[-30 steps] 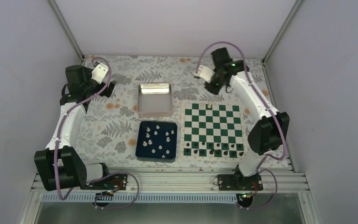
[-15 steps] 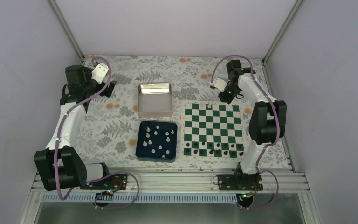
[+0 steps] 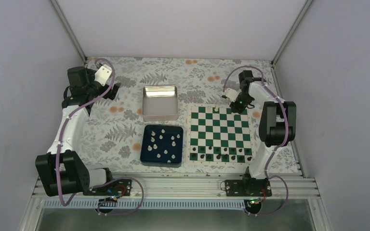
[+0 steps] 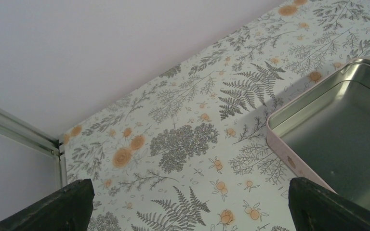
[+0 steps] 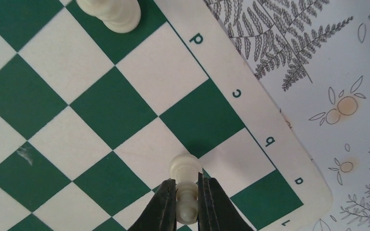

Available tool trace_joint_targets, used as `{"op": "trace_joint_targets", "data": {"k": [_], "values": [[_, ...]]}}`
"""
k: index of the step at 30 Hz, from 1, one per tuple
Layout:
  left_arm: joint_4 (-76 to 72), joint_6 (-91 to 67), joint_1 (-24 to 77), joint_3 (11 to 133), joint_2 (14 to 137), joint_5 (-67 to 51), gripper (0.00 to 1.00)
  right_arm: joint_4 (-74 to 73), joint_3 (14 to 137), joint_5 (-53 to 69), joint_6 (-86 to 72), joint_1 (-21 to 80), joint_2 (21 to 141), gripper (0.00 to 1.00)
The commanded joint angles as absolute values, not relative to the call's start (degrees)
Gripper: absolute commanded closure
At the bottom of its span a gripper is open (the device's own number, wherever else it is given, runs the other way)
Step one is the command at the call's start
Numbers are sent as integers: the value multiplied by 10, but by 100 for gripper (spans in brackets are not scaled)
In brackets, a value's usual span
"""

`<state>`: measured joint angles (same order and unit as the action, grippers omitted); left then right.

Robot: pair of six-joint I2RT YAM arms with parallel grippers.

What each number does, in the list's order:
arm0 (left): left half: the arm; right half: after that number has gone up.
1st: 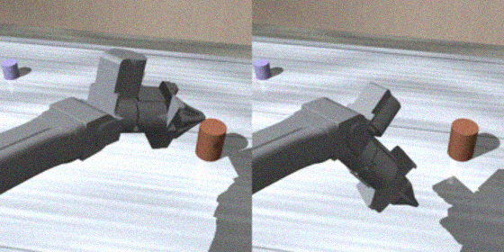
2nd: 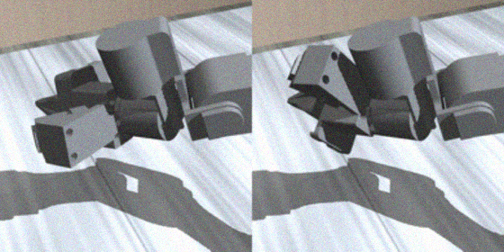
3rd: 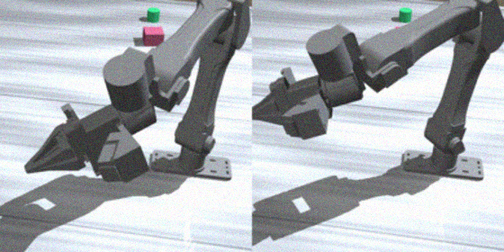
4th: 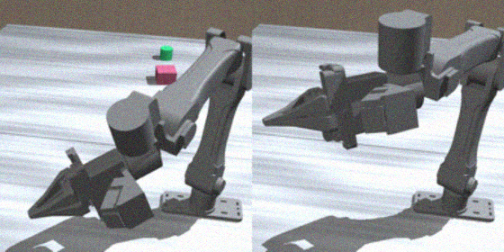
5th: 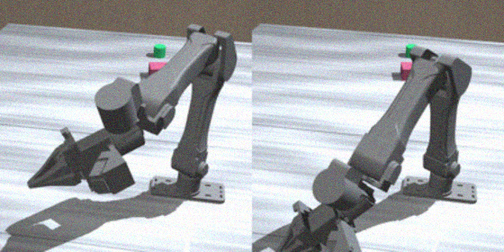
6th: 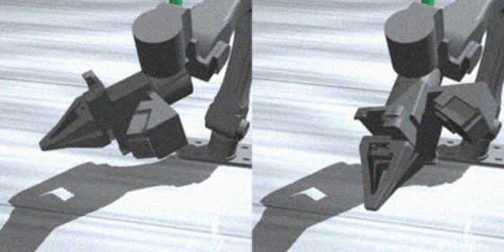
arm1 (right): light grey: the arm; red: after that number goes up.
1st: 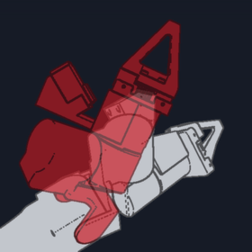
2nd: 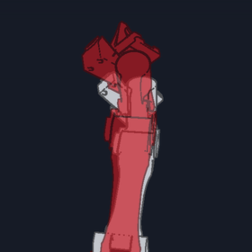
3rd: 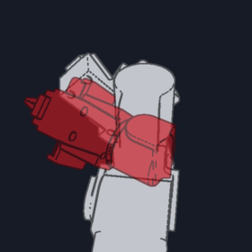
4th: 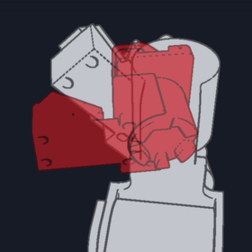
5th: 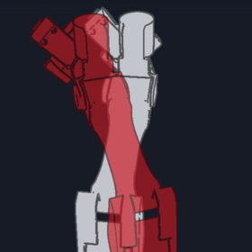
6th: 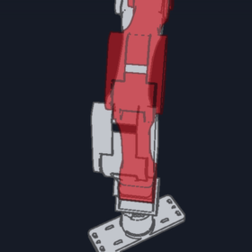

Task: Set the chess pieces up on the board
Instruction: Place the chess piece on the chessboard.

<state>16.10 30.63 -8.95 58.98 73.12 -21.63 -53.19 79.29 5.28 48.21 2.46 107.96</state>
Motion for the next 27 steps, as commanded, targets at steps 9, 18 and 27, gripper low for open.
{"op": "trace_joint_targets", "data": {"k": [9, 18, 27], "values": [[148, 302, -93, 601, 737, -229, 0, -507, 804, 75, 485, 13, 1108, 96], [147, 304, -93, 597, 737, -224, 0, -520, 841, 89, 487, 18, 1121, 96], [147, 307, -93, 594, 739, -222, 0, -529, 849, 91, 487, 23, 1137, 96]]}}
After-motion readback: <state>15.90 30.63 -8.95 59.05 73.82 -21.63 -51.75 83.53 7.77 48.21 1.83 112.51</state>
